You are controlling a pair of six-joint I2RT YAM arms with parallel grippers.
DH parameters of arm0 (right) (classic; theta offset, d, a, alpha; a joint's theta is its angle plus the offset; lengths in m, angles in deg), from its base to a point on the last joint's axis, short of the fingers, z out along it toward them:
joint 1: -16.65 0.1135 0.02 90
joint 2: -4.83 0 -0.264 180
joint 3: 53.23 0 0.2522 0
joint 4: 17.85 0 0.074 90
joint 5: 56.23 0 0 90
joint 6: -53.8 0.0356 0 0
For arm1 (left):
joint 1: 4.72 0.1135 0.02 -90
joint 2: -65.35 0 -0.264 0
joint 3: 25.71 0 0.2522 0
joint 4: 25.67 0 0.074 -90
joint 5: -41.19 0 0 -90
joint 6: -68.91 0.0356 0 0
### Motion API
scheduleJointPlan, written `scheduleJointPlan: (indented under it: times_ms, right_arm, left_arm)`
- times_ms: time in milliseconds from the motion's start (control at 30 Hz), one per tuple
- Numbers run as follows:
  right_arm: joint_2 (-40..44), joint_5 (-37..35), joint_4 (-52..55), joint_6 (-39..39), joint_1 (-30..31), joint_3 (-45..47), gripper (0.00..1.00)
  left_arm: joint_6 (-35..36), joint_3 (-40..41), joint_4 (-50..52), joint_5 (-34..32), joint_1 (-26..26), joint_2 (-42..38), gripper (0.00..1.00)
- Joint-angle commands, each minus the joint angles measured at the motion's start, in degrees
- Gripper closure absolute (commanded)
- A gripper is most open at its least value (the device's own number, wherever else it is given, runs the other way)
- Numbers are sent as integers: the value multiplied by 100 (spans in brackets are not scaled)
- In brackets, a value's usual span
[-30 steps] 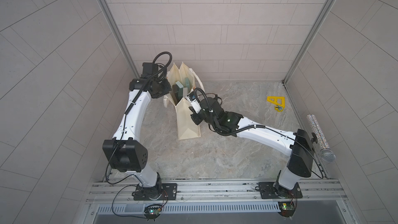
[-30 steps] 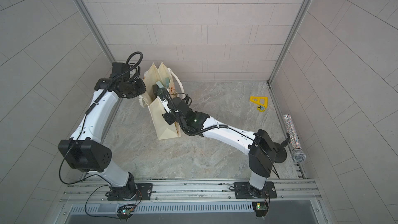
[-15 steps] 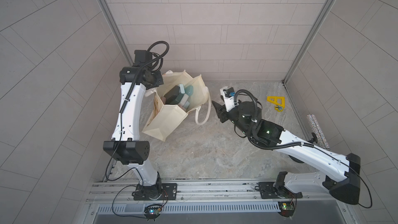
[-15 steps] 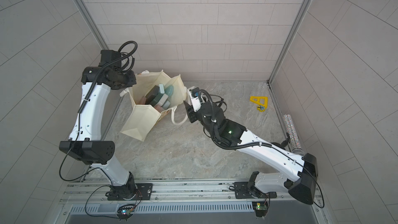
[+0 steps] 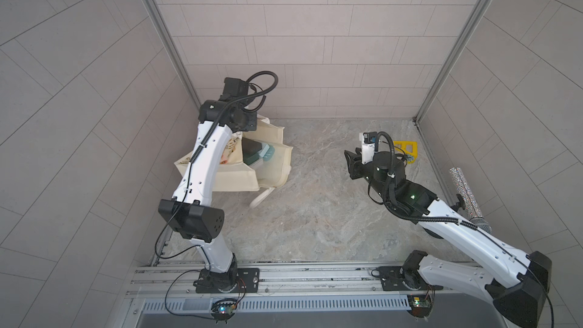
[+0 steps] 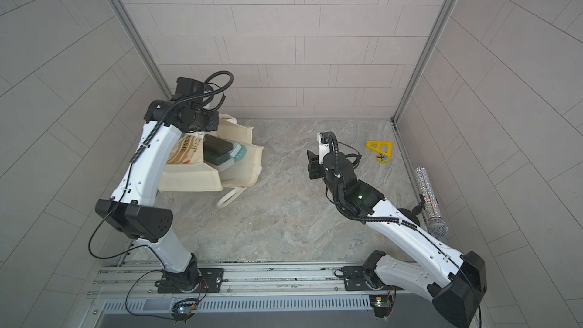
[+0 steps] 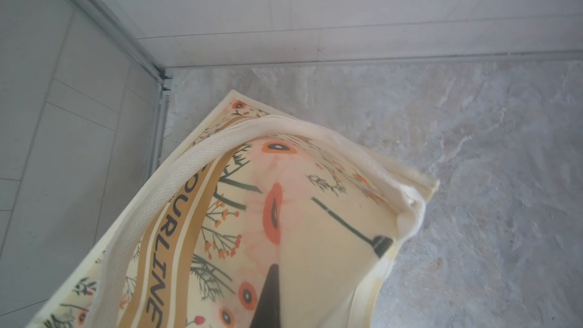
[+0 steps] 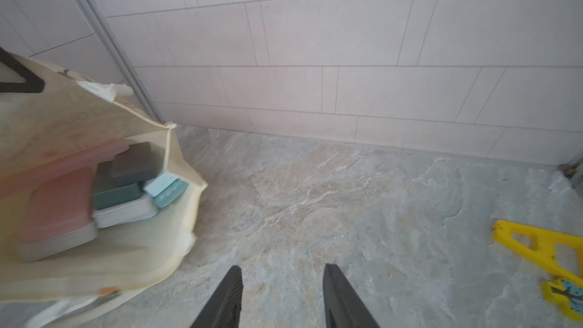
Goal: Take out the pencil case from the canvas bag
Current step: Pick up the canvas bag from the center of the board, then pick up the pencil case from the canvas bag.
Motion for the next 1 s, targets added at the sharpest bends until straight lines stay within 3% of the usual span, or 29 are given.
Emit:
scheduleJointPlan:
  times_ms: [0,200,367,600,800,967]
  right_arm:
    - [60,658,7,670,-9,225,57]
    - [-58,1415,-741,1703,-35,740,58]
    - [-334,1700,-1067,2066,-88,871,60]
    - [-989,2404,-2471,2859,1,1405,66]
    - [-909,1145,-3470,2707,1141,2099,66]
    - [-1705,852,-4432,2717,1518,2004,64]
  left_arm:
    - [-91,277,-664,143,-281,-504,100]
    - [-119,1823,-1362,821,-521,-1367,100]
    - [67,2669,-1571,1282,-690,-1899,100]
    - [57,3441,-1662,1210,-1021,-2278,100]
    - [-31,3608,-1805,1128,-1036,-2424,100]
    - [-79,3722,-1749,1234,-1031,-2781,100]
